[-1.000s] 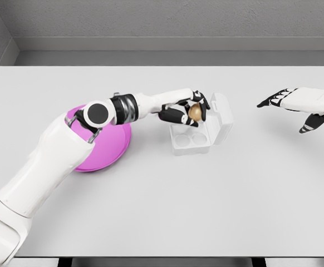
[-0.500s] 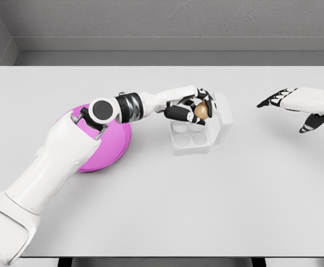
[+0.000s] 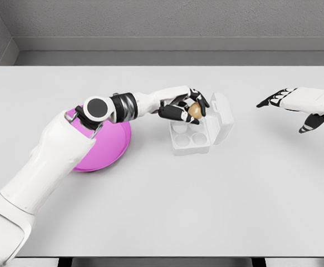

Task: Pack egg into the box and close the box lid

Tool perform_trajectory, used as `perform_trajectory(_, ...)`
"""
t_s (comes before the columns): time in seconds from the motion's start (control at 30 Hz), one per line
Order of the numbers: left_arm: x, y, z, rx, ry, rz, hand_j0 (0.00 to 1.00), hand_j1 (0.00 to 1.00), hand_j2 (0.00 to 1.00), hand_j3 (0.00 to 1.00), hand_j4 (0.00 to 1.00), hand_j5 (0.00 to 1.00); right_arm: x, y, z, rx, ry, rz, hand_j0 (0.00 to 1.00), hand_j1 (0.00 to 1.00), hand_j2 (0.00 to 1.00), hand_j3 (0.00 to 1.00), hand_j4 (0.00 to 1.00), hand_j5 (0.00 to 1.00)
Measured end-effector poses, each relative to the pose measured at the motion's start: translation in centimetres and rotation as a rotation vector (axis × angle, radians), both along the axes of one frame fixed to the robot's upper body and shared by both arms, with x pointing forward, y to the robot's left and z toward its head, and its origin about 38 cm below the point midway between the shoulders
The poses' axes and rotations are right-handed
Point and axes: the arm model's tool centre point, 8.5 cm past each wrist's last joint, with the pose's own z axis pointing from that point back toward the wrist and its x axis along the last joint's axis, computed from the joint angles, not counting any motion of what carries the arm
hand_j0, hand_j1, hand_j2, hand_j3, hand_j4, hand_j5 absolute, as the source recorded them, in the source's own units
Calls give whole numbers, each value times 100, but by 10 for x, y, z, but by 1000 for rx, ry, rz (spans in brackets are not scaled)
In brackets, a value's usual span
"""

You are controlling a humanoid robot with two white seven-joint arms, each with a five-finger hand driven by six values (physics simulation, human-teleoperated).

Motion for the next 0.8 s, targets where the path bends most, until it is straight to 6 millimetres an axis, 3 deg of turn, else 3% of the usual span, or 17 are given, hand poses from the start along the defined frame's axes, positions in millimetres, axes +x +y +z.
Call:
perform_trajectory(0.5,-1,-1,-4,-6,62,16,34,34,34,34,34,34,0,1,0,1,1,3,100,100,100,100,100,100)
perform_trajectory(0.53,-1,-1,-3,-5,60,16,36,36,36,36,36,36,0,1,-1,1,1,3,100,100,100,100,100,100)
perform_trajectory(0.63,-1,-1,-3,-3,61,15,59,59,59,59,59,59,0,1,0,1,-1,3,100,100,100,100,100,100)
perform_trajectory(0.73,-1,-1,-4,-1,61,14,68,68,68,68,68,68,0,1,0,1,0,3,100,100,100,100,100,100)
perform_trajectory(0.8,-1,-1,-5,0,63,15,69,69,69,69,69,69,0,1,-1,2,1,3,100,100,100,100,100,100)
